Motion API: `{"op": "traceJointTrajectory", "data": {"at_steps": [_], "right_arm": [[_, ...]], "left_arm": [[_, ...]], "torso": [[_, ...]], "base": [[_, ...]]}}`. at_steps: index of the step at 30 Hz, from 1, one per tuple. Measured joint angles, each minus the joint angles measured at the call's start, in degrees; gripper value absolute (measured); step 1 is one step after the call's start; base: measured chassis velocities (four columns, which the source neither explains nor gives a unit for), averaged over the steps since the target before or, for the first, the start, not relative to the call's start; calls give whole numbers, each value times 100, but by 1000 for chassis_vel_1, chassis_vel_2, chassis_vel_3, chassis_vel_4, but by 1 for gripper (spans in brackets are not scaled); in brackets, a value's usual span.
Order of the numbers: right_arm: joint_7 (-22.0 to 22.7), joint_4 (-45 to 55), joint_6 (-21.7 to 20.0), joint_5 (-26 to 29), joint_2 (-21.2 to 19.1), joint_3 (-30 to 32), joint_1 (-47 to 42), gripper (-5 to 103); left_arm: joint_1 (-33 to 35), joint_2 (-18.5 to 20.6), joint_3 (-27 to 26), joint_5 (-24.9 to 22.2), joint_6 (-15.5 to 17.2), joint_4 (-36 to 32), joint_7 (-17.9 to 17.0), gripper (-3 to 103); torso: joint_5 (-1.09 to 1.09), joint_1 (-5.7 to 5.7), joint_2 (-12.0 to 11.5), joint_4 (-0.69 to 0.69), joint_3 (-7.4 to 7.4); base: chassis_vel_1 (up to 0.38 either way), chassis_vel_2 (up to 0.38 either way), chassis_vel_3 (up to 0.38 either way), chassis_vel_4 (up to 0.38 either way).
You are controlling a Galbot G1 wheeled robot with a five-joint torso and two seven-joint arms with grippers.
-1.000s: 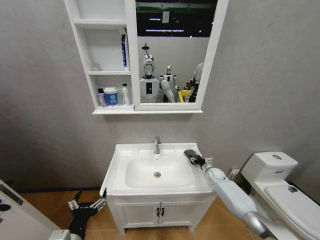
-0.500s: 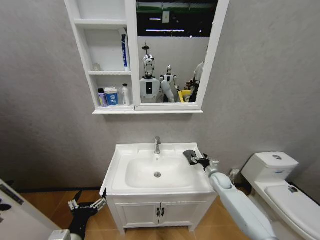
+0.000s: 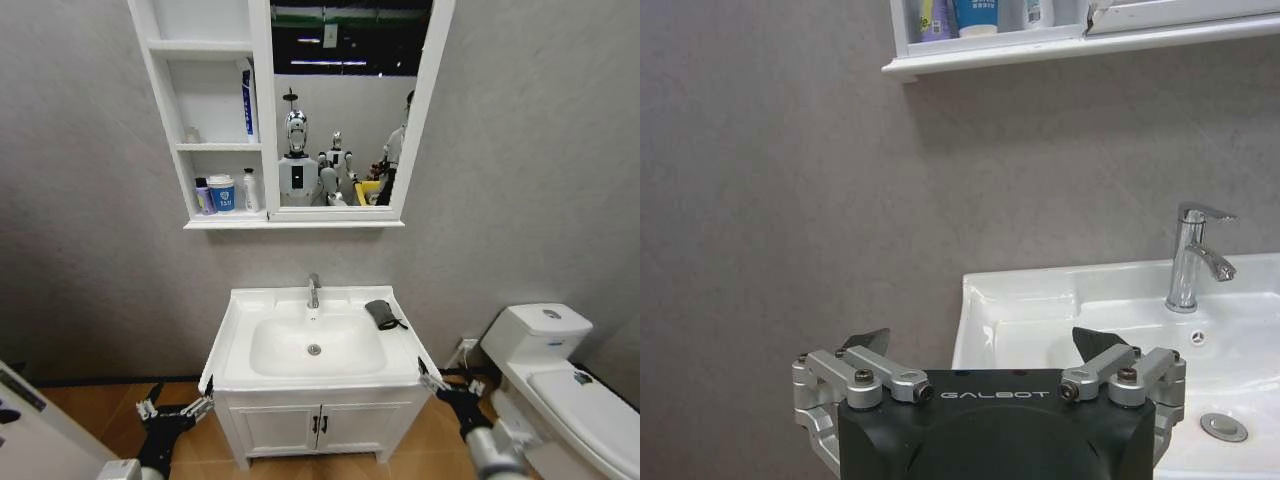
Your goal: Move facial cleanser and shampoo from washbasin to cabinet, then wipe washbasin with towel.
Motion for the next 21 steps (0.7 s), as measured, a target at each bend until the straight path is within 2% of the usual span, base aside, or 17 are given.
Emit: {"op": "traceJointTrajectory", "data": {"at_steps": [4,8,13,21], "right_arm": [[-6,376,177,-310,273,-34,-497,100],[-18,658,286,-360,415,-5,-802,100],[-127,863,495,-573,450,-31,-1103,100],[-168,883,521,-615,446,-46,-1117,100]], "left_arm": [[0,0,0,0,0,0,-1,100],[0,0,0,0,0,0,-1,100],[0,0,0,0,0,0,-1,100],[0,0,0,0,0,0,0,100]], "torso": [[0,0,0,0,1],[1,1,-1,1,1],[1,1,-1,1,1],[2,2,-1,1,2]], "base": [[0,0,0,0],[0,0,0,0],[0,0,0,0],[0,0,0,0]]}}
